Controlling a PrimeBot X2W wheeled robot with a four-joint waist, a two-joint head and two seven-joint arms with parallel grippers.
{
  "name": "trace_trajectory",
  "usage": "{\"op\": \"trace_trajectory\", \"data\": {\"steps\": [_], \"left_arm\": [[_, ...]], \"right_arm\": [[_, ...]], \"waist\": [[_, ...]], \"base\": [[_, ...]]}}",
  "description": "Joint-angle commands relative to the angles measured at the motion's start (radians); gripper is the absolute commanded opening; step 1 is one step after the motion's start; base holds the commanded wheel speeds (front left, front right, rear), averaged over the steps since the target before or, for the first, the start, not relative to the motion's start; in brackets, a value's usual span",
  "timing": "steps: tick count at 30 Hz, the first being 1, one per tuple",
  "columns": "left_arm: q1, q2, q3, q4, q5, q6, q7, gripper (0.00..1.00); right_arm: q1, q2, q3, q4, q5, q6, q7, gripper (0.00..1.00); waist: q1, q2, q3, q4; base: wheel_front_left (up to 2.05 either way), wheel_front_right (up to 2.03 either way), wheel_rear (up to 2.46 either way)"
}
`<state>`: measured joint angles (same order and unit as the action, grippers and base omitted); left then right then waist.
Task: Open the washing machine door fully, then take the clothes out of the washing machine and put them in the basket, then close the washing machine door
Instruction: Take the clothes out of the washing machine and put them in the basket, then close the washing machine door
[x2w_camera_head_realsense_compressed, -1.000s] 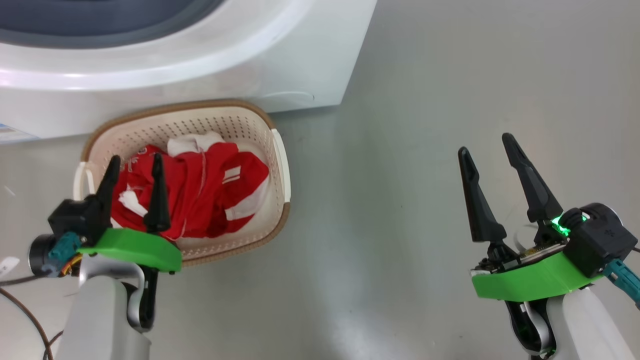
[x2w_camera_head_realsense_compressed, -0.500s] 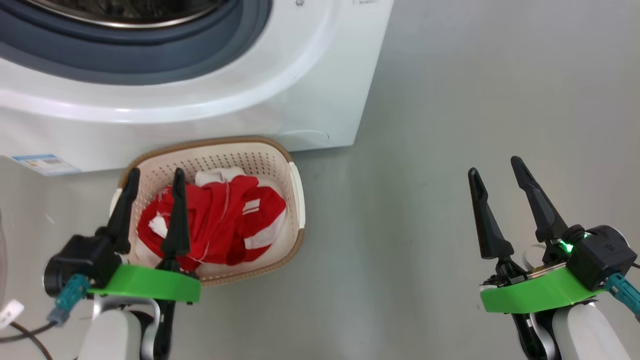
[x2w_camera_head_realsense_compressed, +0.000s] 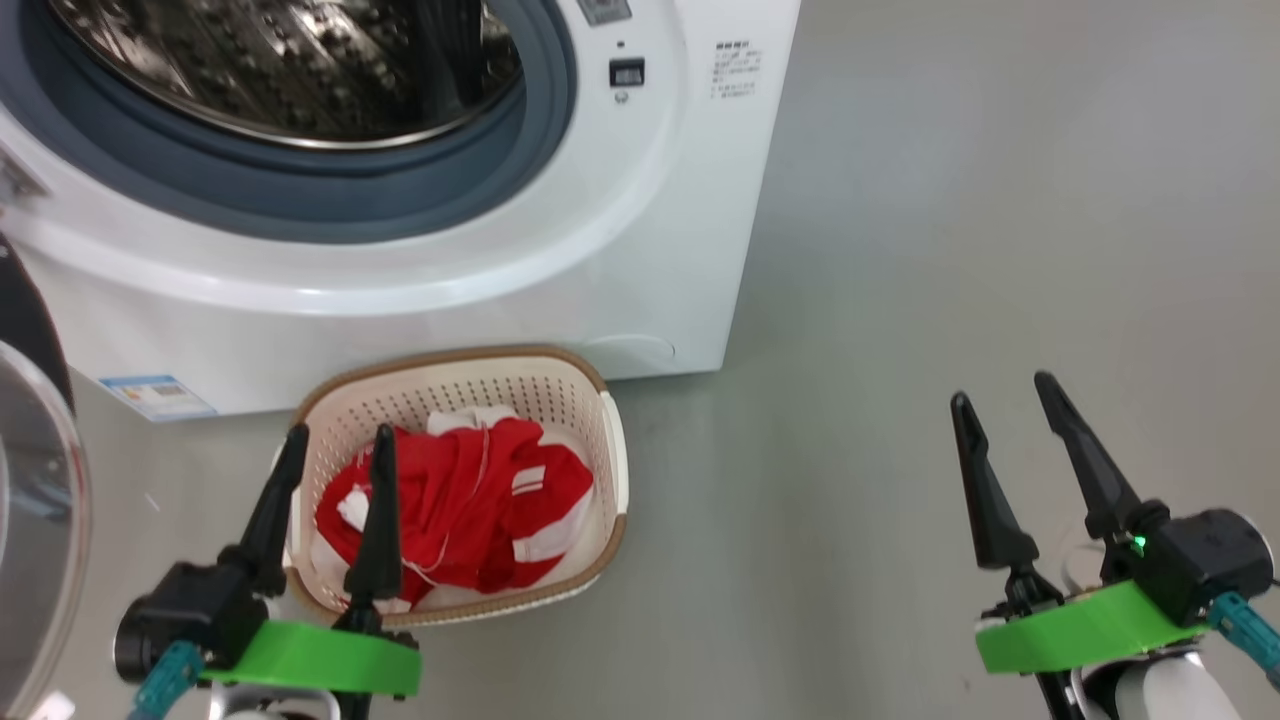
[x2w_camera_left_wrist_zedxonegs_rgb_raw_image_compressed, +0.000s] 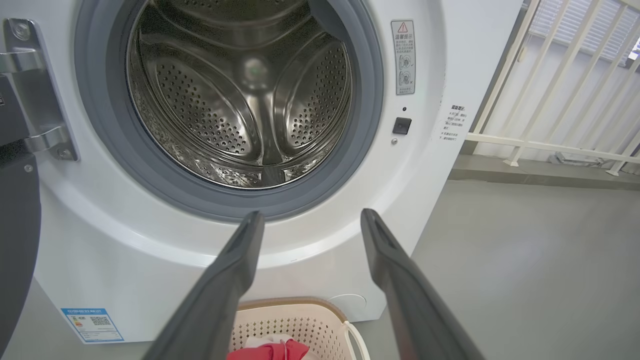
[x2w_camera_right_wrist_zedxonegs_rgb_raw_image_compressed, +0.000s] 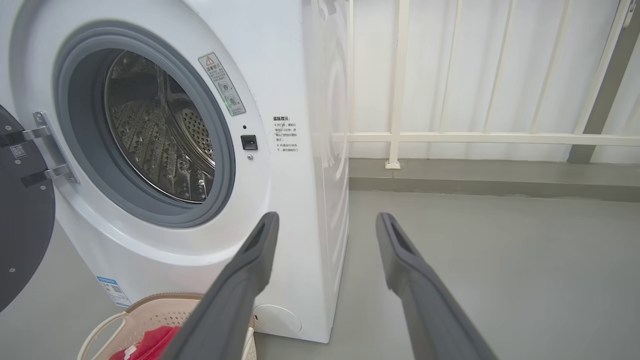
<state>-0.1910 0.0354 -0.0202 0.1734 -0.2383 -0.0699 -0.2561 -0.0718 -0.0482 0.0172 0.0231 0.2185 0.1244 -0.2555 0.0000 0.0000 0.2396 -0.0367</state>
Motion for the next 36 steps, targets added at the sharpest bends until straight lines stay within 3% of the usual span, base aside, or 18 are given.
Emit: {"op": "trace_trajectory", "data": {"steps": [1,19,36], "left_arm": [[0.025,0.015,0.035,-0.037,0.011,0.003,-0.006,1.00],[0.195,0.015,0.044,-0.096,0.054,-0.008,-0.006,1.00],[0.237,0.015,0.047,-0.110,0.078,-0.003,-0.006,1.00]], "right_arm": [[0.021,-0.002,0.017,-0.022,-0.007,0.006,-0.006,1.00],[0.141,-0.002,-0.015,-0.026,0.001,0.006,-0.006,1.00],[0.186,-0.002,-0.032,-0.047,0.002,0.006,-0.006,1.00]], "waist": [[0.0000,0.0000,-0.051,0.006],[0.0000,0.0000,-0.219,0.000],[0.0000,0.0000,-0.239,-0.005]], "base": [[0.00,0.00,0.00],[0.00,0.00,0.00],[0.00,0.00,0.00]]}}
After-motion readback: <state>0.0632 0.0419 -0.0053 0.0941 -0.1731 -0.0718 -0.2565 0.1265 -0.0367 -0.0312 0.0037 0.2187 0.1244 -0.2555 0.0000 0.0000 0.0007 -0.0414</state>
